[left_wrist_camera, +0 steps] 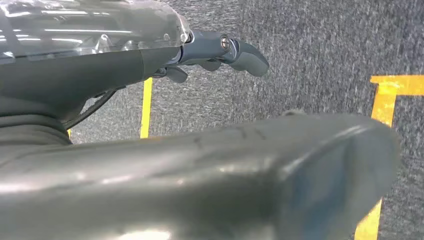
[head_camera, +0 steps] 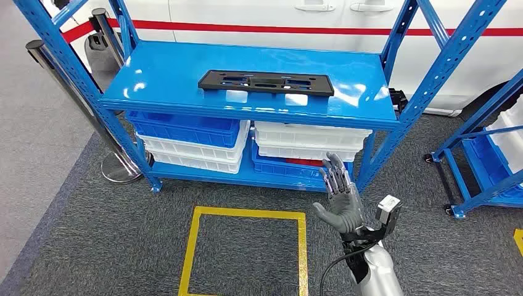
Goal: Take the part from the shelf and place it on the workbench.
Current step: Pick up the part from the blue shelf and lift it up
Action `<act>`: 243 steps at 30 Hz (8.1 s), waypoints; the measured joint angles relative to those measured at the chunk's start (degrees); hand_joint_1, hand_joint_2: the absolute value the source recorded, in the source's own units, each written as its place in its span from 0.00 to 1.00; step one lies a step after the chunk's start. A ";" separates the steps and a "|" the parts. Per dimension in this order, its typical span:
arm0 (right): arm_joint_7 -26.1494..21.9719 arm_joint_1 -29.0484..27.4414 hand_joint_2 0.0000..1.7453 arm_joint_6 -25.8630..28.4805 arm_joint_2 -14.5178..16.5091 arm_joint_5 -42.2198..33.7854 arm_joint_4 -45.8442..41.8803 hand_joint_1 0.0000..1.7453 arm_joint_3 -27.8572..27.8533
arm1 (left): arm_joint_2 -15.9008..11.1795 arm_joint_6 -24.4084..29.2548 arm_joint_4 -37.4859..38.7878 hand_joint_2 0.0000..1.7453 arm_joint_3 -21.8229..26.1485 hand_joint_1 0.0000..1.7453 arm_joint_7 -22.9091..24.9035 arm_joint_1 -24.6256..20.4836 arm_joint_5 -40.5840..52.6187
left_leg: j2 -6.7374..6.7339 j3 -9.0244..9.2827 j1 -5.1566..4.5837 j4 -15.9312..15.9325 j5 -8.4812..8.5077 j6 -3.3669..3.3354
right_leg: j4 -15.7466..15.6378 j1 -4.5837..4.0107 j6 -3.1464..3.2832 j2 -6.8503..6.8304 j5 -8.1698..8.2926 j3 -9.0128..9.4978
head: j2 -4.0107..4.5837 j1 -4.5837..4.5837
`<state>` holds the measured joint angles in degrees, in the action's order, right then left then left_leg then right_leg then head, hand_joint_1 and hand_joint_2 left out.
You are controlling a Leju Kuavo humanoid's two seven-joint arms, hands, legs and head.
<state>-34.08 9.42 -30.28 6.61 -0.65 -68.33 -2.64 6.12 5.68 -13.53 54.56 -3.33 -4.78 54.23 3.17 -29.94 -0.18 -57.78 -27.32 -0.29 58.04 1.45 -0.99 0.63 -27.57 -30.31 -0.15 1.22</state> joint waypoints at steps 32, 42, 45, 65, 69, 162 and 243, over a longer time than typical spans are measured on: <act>0.41 -5.32 0.00 15.24 -0.17 -11.04 -29.48 0.00 22.63 | 1.60 0.60 1.09 0.00 2.45 0.00 0.94 -1.68 7.75 | -2.15 -6.94 0.65 -11.41 -5.16 1.35 | -0.51 -0.11 1.97 -0.89 2.56 -2.77 | 0.00 0.38; 2.93 -5.82 0.00 15.50 -0.27 -12.96 -29.61 0.00 22.79 | 1.70 1.67 1.15 0.00 2.49 0.00 2.11 -1.81 8.80 | -2.87 -2.54 1.03 -0.32 0.95 0.22 | 0.72 0.08 -0.86 -1.43 1.99 -2.48 | 0.01 0.38; 3.24 -5.74 0.00 15.33 -0.34 -13.51 -29.83 0.00 22.86 | 1.76 1.77 1.16 0.00 2.50 0.00 2.26 -1.83 9.04 | -2.71 -1.73 1.00 -0.03 1.10 -0.97 | 4.67 0.29 -1.37 -1.26 -0.12 -4.21 | 0.01 0.31; 4.54 -4.59 0.00 15.25 -0.49 -14.54 -31.03 0.00 23.08 | 2.38 1.71 1.33 0.00 2.46 0.00 2.92 -2.24 9.92 | -2.63 -8.68 1.10 -15.17 -5.74 1.96 | -0.37 -0.71 2.72 -0.75 1.72 -1.90 | 0.00 1.21; 4.58 -4.66 0.00 15.20 -0.50 -14.52 -31.25 0.00 23.23 | 2.39 1.68 1.38 0.00 2.45 0.00 2.98 -2.22 9.92 | -3.14 -5.74 1.63 -3.17 2.30 2.59 | 0.28 -0.14 1.40 -0.70 -0.02 -0.31 | 0.00 1.28; 2.67 -4.40 0.00 10.25 -2.28 -14.55 -31.09 0.00 25.09 | 1.83 1.48 1.66 0.00 2.55 0.00 1.29 -1.79 9.69 | -0.63 -3.26 0.17 -1.06 1.20 -0.77 | 1.01 -1.61 2.52 2.71 1.90 -3.94 | 0.01 0.34; 13.73 -0.17 1.00 43.94 -3.91 35.14 -21.28 0.00 34.99 | 3.73 0.08 1.66 0.00 3.34 0.00 0.33 -1.31 8.96 | -3.10 -2.95 0.53 -1.96 -0.25 1.41 | 0.39 -0.58 1.91 -0.47 1.86 -3.50 | 0.01 0.23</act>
<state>-20.34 9.25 13.66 2.70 34.49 -89.61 32.35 9.85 5.76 -11.87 57.90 -3.00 -6.09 63.19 0.07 -32.89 0.34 -59.75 -27.57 1.12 58.43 0.87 0.92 0.16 -25.71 -33.81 -0.15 1.45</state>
